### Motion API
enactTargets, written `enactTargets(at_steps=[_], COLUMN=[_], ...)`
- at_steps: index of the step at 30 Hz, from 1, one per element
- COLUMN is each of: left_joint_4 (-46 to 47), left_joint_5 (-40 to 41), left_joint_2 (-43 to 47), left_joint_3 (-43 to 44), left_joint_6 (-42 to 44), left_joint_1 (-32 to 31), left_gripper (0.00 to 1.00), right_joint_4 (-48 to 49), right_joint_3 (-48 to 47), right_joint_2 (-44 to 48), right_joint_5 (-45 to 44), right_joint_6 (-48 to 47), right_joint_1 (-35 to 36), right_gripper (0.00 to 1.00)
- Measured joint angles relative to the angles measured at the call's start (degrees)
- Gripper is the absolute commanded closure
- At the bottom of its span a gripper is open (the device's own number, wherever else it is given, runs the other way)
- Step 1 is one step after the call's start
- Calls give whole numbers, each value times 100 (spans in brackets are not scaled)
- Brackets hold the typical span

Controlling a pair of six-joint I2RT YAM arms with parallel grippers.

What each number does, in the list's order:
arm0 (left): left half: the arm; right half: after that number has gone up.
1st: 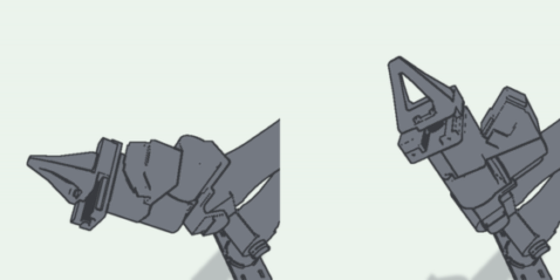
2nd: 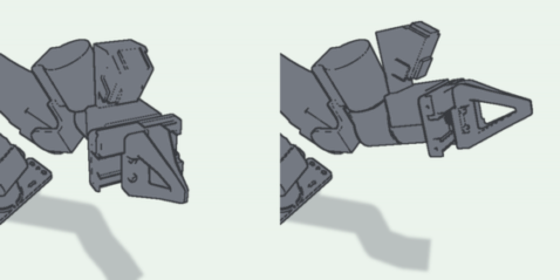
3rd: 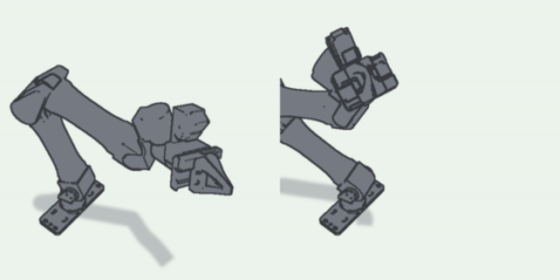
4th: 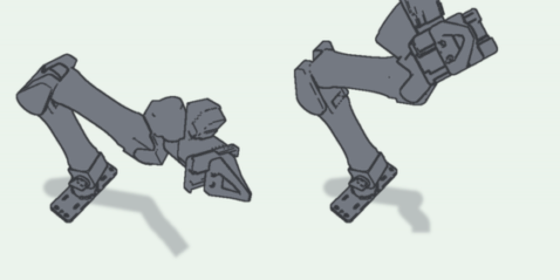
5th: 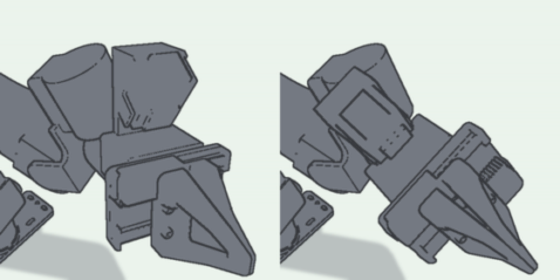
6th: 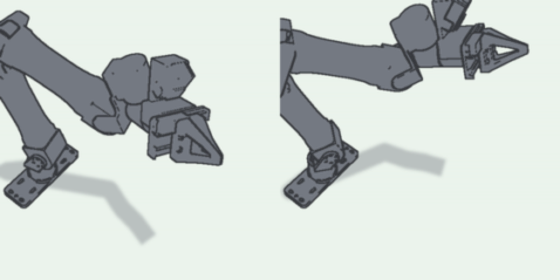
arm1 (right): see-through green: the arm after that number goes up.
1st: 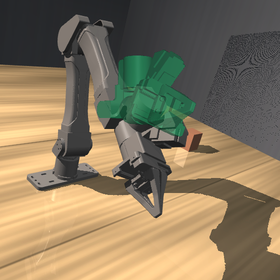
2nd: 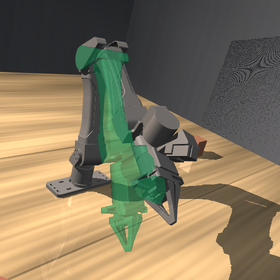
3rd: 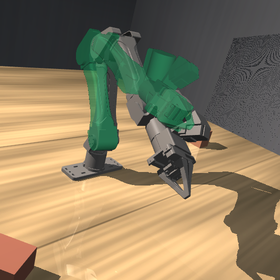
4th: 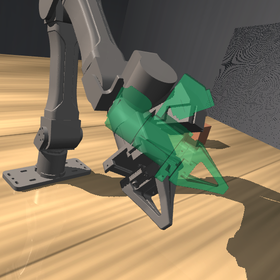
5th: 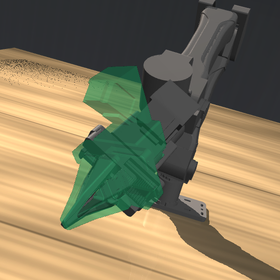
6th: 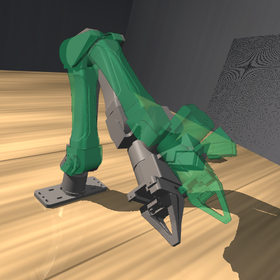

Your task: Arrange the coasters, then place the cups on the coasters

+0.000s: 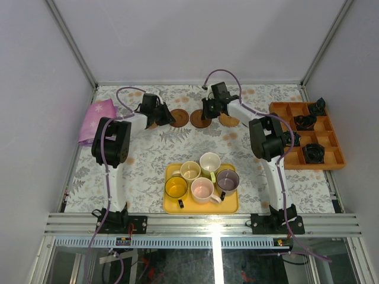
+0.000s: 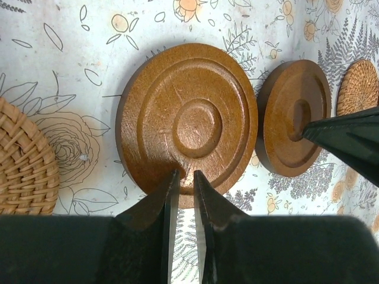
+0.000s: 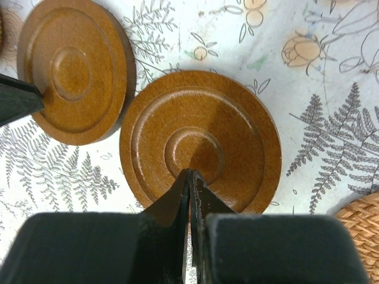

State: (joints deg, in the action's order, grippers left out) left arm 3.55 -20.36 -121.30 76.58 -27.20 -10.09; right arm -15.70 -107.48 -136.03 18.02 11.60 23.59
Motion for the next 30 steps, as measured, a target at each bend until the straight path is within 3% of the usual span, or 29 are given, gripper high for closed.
enactTargets(at_steps=[11,14,17,30], left_joint_4=[-15,33,101,111], left_joint_5=[-197,-289,-330,-319], left_joint_2=[120,286,415,-39], left_joint_3=[-24,-24,37,431], left_joint_6=[-24,-79,-122,-79], left_joint_1=[0,0,0,-44], left_gripper=[88,92,100,100], right_joint_4=[-190,-238,-229,101], right_joint_3=[-487,-463,-258,822], right_joint_2=[26,120,363,1032], right_joint_5=[-72,-223,-511,-1661], right_joint_6=[-173,-238,-264,-197], right_joint_1=[0,0,0,0], right_gripper=[100,100,100,100])
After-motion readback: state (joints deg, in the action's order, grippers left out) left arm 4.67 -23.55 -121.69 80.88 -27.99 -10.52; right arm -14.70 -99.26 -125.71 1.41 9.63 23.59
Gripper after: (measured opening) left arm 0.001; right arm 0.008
